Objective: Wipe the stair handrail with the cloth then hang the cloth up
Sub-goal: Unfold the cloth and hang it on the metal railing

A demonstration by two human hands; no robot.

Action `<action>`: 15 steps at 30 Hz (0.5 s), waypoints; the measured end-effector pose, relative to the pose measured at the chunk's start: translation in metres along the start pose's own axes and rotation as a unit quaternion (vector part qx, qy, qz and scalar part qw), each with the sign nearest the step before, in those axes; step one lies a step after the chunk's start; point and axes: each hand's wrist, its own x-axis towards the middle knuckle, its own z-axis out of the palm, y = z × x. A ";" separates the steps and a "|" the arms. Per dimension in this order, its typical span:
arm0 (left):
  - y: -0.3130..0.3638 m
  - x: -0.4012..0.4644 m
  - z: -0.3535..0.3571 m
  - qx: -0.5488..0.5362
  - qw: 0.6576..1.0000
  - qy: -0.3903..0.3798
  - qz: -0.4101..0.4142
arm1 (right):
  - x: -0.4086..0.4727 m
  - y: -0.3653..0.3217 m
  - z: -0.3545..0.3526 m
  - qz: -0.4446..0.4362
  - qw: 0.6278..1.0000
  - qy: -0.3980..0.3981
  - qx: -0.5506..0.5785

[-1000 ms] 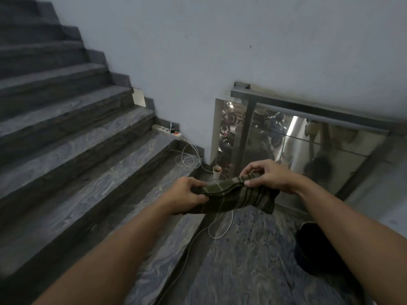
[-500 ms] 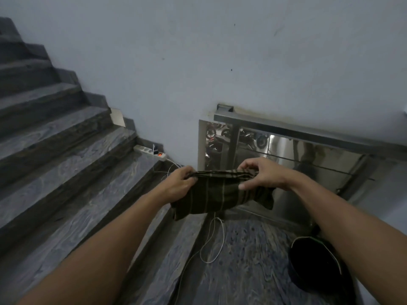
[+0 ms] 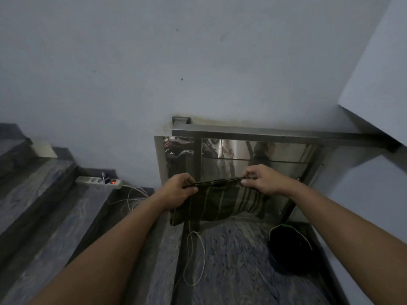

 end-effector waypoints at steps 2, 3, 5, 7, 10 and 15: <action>0.006 0.019 0.007 0.008 0.999 -0.036 0.016 | -0.002 0.017 -0.007 0.020 0.999 0.014 -0.023; 0.010 0.029 0.012 0.020 0.998 -0.050 0.025 | -0.004 0.025 -0.010 0.030 0.999 0.021 -0.032; 0.018 0.051 0.023 0.048 0.996 -0.066 0.040 | -0.009 0.044 -0.016 0.052 0.997 0.031 -0.044; 0.026 0.077 0.038 0.076 0.993 -0.067 0.054 | -0.015 0.064 -0.023 0.074 0.995 0.046 -0.051; 0.039 0.114 0.064 0.106 0.988 -0.073 0.080 | -0.022 0.097 -0.036 0.098 0.991 0.077 -0.054; 0.063 0.176 0.120 0.112 0.979 -0.139 0.102 | -0.027 0.168 -0.052 0.147 0.982 0.116 -0.020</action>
